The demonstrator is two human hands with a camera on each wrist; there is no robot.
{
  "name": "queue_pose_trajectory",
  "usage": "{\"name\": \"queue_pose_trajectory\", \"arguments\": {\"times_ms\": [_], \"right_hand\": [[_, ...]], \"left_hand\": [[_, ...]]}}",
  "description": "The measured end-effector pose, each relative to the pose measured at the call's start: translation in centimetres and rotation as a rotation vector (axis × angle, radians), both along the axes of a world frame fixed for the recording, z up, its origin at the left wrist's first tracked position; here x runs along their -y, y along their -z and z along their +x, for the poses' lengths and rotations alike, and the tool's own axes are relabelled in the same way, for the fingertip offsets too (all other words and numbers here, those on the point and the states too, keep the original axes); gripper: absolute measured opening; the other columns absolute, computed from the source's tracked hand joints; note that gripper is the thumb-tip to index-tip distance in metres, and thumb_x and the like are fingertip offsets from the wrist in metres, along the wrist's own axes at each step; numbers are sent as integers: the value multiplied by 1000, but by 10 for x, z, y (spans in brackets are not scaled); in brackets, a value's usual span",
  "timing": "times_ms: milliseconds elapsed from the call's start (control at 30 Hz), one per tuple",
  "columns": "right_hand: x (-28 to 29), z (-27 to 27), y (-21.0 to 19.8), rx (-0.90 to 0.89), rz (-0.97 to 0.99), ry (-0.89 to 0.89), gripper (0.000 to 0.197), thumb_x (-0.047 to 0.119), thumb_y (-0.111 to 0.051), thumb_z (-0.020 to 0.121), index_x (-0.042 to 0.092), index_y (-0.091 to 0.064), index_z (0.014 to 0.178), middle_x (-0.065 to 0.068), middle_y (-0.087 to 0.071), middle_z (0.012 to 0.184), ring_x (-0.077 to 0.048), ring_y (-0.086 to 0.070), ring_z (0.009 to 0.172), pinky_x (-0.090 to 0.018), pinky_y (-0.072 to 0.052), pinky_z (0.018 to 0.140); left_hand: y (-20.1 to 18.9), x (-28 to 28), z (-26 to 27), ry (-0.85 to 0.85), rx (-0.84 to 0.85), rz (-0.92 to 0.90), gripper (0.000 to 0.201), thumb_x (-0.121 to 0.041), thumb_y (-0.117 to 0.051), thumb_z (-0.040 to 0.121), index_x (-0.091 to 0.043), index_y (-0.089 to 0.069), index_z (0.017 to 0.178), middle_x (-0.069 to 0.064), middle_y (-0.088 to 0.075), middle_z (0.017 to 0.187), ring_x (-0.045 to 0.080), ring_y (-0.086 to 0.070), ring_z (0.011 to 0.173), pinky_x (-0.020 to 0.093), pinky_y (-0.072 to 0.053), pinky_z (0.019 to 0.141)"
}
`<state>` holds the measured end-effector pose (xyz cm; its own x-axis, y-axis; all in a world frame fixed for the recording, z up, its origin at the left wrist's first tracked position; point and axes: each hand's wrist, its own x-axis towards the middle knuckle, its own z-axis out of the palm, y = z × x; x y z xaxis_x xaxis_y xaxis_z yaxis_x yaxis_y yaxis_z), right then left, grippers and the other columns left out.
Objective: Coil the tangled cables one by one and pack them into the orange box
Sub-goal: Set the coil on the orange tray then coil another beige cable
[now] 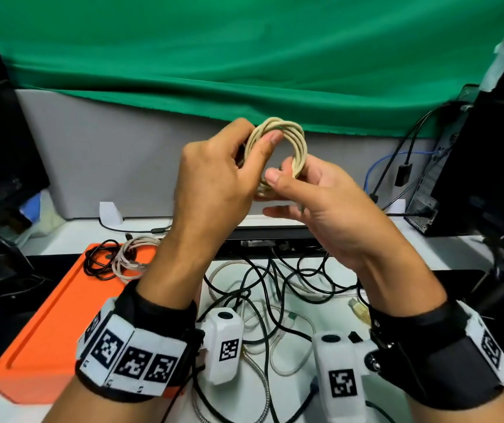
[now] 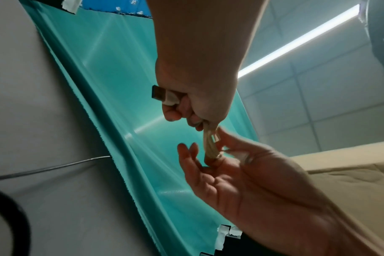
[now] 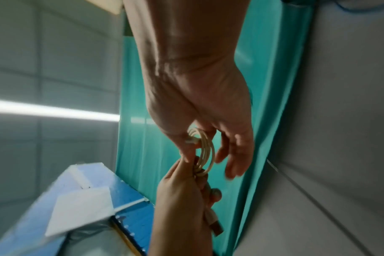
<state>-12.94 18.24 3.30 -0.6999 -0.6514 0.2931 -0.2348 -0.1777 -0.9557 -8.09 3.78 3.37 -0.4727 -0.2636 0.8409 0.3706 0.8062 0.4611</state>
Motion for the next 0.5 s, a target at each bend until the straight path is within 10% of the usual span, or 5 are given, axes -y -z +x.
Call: {"name": "queue_pose_trajectory", "arguments": {"times_ms": [167,367,500], "right_hand": [[-18,-7,-6,-83,97,-79,21,12,-44,107,13,-58,122,-9,-77,99,-29,-76,71,-28,-62,64],[-26,-20,-6,-149,84,-4,24,11,-42,108,14,-65,112,-10,-78,97,-27,-77,80,-27,-60,70],[-28,-27,-7,-183,1,114,18,6,-55,101,12,-72,104,-7,-77,83,-18,-74,75,-28,-59,73]], "left_hand": [[-6,16,-1,74,103,166,42,-49,-69,91,-11,-65,74,6,-56,59,21,-46,54,34,-38,52],[-11,20,7,403,336,354,38,-37,-66,96,-1,-61,86,4,-49,56,19,-44,48,28,-37,45],[-17,34,18,528,607,310,21,-22,-61,99,-1,-61,97,10,-75,77,31,-73,65,39,-55,66]]}}
